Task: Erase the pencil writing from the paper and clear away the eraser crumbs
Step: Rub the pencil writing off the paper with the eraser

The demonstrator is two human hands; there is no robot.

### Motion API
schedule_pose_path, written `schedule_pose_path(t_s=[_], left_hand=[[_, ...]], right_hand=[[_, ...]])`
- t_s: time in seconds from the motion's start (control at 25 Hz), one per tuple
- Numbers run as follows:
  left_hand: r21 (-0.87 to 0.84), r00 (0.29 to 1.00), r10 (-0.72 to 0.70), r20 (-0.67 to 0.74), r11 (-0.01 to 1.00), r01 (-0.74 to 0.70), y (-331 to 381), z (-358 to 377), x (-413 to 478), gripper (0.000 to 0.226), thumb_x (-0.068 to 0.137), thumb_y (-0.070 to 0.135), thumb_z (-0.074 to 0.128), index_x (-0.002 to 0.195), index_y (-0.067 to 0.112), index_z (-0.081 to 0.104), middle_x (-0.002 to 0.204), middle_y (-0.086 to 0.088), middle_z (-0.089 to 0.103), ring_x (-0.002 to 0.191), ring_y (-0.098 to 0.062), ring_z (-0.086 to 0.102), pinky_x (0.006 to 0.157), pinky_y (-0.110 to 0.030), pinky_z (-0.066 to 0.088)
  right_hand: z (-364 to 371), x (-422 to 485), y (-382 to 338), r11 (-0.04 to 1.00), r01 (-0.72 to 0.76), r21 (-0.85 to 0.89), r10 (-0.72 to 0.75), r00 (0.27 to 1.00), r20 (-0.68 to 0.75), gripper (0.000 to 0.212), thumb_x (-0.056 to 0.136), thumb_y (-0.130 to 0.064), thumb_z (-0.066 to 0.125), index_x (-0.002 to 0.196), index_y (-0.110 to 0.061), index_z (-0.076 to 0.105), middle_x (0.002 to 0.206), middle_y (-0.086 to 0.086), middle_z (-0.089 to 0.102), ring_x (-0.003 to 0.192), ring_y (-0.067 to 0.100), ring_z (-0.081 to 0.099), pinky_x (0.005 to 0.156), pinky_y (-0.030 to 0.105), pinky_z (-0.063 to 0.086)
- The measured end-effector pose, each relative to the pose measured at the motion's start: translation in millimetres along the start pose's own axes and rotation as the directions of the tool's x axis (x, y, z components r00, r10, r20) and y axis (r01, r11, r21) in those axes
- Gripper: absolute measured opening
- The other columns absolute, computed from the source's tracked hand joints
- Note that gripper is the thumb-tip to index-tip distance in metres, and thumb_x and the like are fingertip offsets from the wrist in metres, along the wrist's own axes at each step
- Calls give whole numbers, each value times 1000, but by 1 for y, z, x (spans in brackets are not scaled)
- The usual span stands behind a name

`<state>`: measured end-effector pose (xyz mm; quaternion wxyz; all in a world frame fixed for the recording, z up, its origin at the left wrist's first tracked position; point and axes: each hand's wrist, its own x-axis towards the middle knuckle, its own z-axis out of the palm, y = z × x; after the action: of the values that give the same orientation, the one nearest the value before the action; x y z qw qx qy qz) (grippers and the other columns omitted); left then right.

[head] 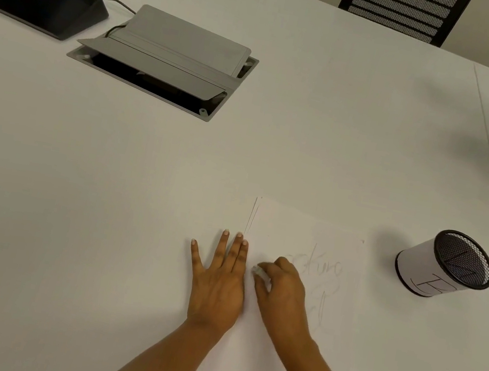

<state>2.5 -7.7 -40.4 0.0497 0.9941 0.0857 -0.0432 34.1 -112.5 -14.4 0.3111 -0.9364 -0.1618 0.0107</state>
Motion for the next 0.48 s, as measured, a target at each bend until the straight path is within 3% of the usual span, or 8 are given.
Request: schedule_pose_path(t_s=[0.16, 0.28, 0.4, 0.48], left_hand=[[-8, 1000, -4, -11, 1000, 4, -1, 1, 0, 60, 98, 29, 19, 134, 20, -27, 153, -3, -20, 127, -23, -38, 93, -61, -33], [-19, 1000, -1, 9, 1000, 2, -1, 0, 0, 60, 97, 36, 18, 133, 23, -28, 151, -1, -25, 129, -23, -37, 93, -61, -33], [-33, 1000, -5, 15, 999, 6, 0, -1, -1, 61, 96, 40, 16, 132, 23, -31, 144, 0, -32, 128, -23, -37, 92, -61, -33], [-27, 1000, -6, 11, 1000, 6, 0, -1, -1, 62, 96, 39, 17, 131, 21, -31, 141, -1, -35, 128, -24, -38, 92, -61, -33]], right_hand=[[-6, 43, 3, 998, -60, -17, 60, 998, -9, 17, 90, -8, 52, 88, 2, 65, 81, 12, 57, 79, 21, 51, 68, 24, 39], [-7, 68, 1, 993, -114, -43, 114, 993, -6, 21, 91, -7, 49, 85, 7, 64, 85, 17, 57, 82, 25, 53, 71, 28, 41], [-4, 55, -1, 994, -110, -15, 109, 993, -34, 20, 91, -4, 48, 81, 6, 63, 78, 11, 50, 80, 25, 53, 70, 32, 45], [1, 29, -1, 996, -86, 17, 87, 995, -51, 16, 90, -7, 52, 84, 1, 64, 77, 2, 47, 77, 20, 51, 64, 22, 41]])
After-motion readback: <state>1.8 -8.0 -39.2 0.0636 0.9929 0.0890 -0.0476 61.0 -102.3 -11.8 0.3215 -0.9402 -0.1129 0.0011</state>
